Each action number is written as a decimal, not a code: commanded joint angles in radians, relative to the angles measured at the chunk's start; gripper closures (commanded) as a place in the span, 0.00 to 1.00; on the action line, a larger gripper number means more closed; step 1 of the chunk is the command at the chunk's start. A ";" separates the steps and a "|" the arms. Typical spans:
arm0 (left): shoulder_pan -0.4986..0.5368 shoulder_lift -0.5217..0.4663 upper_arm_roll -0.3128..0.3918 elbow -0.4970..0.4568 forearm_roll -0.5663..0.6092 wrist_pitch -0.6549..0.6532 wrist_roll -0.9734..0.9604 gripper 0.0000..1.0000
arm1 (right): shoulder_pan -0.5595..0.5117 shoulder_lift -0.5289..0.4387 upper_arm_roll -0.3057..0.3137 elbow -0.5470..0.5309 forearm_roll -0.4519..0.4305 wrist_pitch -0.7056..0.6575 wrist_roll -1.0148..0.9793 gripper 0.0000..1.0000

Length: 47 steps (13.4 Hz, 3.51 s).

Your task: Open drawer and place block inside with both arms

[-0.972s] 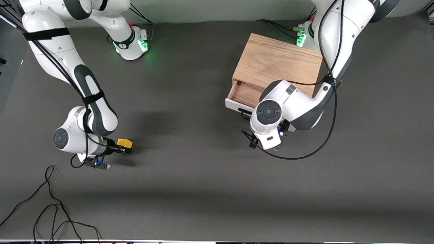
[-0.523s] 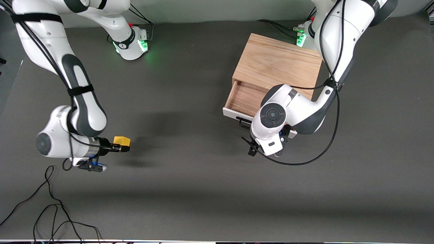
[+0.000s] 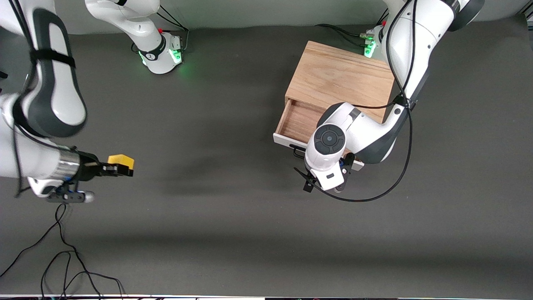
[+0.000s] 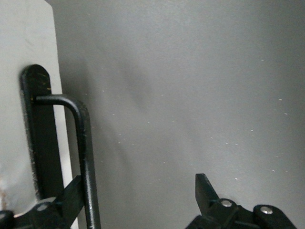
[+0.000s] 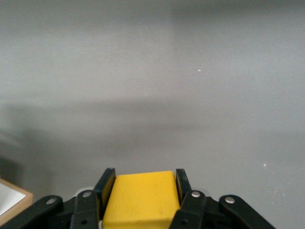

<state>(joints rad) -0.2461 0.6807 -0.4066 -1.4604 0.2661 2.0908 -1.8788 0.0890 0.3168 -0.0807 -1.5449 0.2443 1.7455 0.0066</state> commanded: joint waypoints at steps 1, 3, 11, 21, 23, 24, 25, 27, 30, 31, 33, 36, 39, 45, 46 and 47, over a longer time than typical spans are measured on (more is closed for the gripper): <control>-0.032 0.020 0.026 0.080 0.030 0.061 -0.022 0.00 | 0.017 -0.050 -0.002 0.040 -0.039 -0.070 0.004 1.00; -0.032 0.017 0.026 0.094 0.032 0.054 -0.020 0.00 | 0.038 -0.064 -0.002 0.043 -0.088 -0.086 0.001 1.00; 0.129 -0.269 0.017 0.088 -0.085 -0.364 0.448 0.00 | 0.066 -0.056 -0.002 0.048 -0.103 -0.084 0.013 1.00; 0.511 -0.607 0.025 -0.086 -0.231 -0.675 1.540 0.00 | 0.400 0.148 -0.001 0.310 -0.099 -0.077 0.655 1.00; 0.545 -0.685 0.026 -0.174 -0.231 -0.640 1.686 0.00 | 0.469 0.206 -0.002 0.374 -0.099 -0.072 0.777 1.00; 0.548 -0.720 0.026 -0.213 -0.231 -0.615 1.728 0.00 | 0.500 0.224 -0.002 0.382 -0.100 -0.064 0.840 1.00; 0.547 -0.736 0.028 -0.230 -0.231 -0.600 1.770 0.00 | 0.523 0.241 -0.001 0.388 -0.097 -0.035 0.901 1.00; 0.547 -0.742 0.026 -0.233 -0.229 -0.575 1.807 0.00 | 0.598 0.281 -0.001 0.390 -0.096 0.060 1.008 1.00; 0.565 -0.744 0.037 -0.232 -0.229 -0.583 1.808 0.00 | 0.667 0.346 0.005 0.423 -0.092 0.141 1.134 1.00; 0.565 -0.742 0.042 -0.229 -0.231 -0.571 1.808 0.00 | 0.688 0.382 0.013 0.460 -0.092 0.152 1.173 1.00; 0.565 -0.739 0.052 -0.225 -0.232 -0.548 1.808 0.00 | 0.734 0.454 0.022 0.531 -0.092 0.164 1.252 1.00; 0.562 -0.731 0.051 -0.216 -0.234 -0.545 1.810 0.00 | 0.767 0.484 0.042 0.537 -0.091 0.206 1.285 1.00; 0.559 -0.728 0.052 -0.201 -0.238 -0.546 1.840 0.00 | 0.768 0.511 0.050 0.531 -0.089 0.207 1.290 1.00; 0.158 -0.724 0.431 -0.187 -0.258 -0.537 1.850 0.00 | 0.770 0.596 0.111 0.528 -0.086 0.272 1.291 1.00; 0.122 -0.724 0.463 -0.187 -0.258 -0.534 1.850 0.00 | 0.770 0.599 0.111 0.528 -0.086 0.273 1.284 1.00; 0.110 -0.724 0.474 -0.187 -0.258 -0.532 1.850 0.00 | 0.770 0.602 0.111 0.525 -0.086 0.273 1.279 1.00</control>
<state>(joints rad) -0.0746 -0.0305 0.0099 -1.6485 0.0179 1.5471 -0.0457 0.8615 0.8985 0.0241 -1.0568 0.1588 2.0204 1.2705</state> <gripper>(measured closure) 0.000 0.436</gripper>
